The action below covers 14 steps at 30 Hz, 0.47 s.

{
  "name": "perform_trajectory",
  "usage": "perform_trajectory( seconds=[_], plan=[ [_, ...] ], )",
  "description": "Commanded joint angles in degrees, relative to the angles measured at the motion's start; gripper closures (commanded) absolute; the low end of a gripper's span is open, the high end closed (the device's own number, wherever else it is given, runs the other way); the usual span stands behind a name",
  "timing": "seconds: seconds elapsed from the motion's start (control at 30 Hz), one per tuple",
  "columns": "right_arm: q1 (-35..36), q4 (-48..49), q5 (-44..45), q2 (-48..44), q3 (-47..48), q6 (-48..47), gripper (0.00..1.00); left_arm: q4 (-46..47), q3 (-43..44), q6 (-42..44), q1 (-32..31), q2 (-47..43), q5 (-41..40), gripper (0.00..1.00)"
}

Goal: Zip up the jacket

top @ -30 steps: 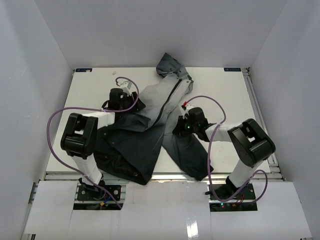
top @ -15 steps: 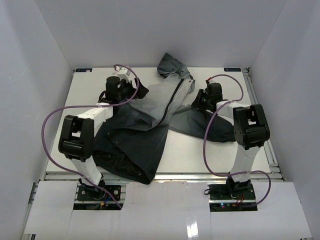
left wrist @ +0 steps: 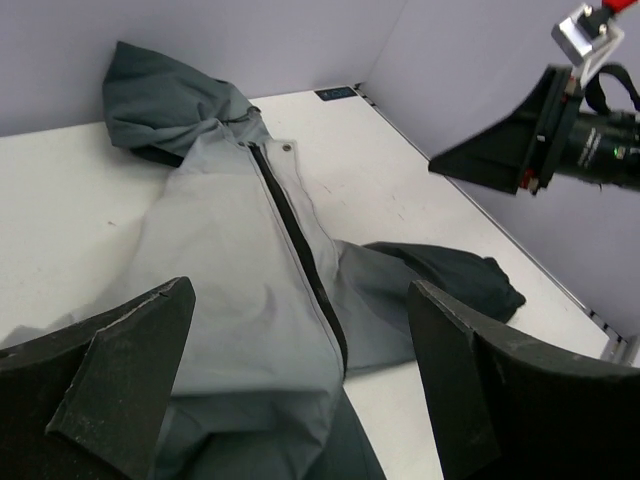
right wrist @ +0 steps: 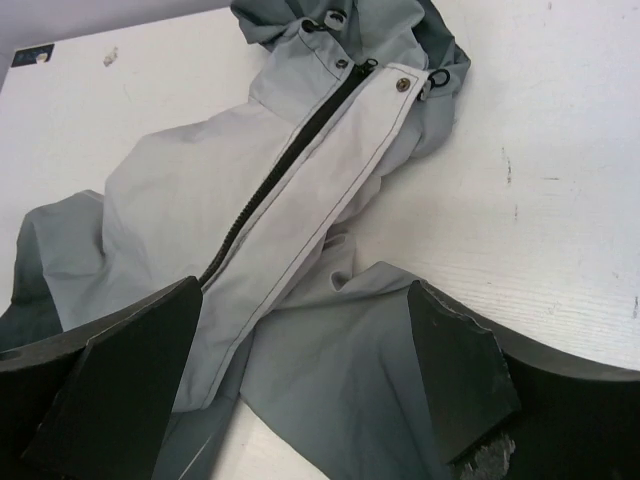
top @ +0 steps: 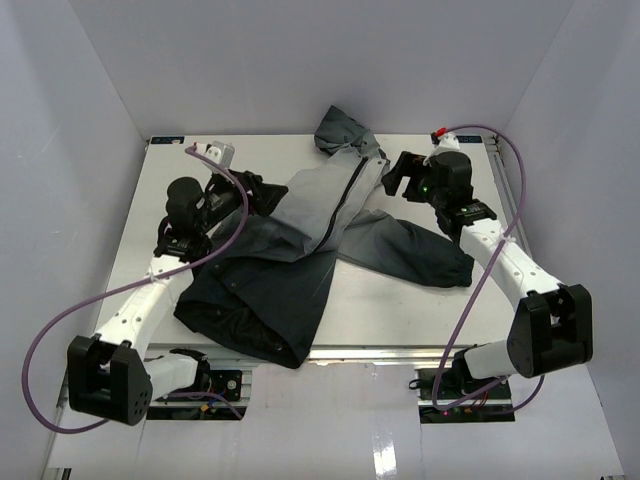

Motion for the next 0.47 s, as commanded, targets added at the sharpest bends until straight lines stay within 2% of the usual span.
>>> perform_trajectory(
  seconds=[0.0,0.17,0.43],
  plan=[
    [0.9,-1.5,-0.5,-3.3,-0.6,-1.8,0.1,0.0,-4.0,-1.5,-0.2,-4.0,-0.4,0.02],
    [0.9,5.8,-5.1,-9.8,-7.3,-1.4,0.1,0.7,-5.7,-1.7,-1.1,-5.0,-1.4,0.02],
    [0.9,8.6,-5.9,-11.7,-10.2,-1.3,0.1,0.4,-4.9,-1.0,-1.2,-4.1,-1.0,0.02]
  ],
)
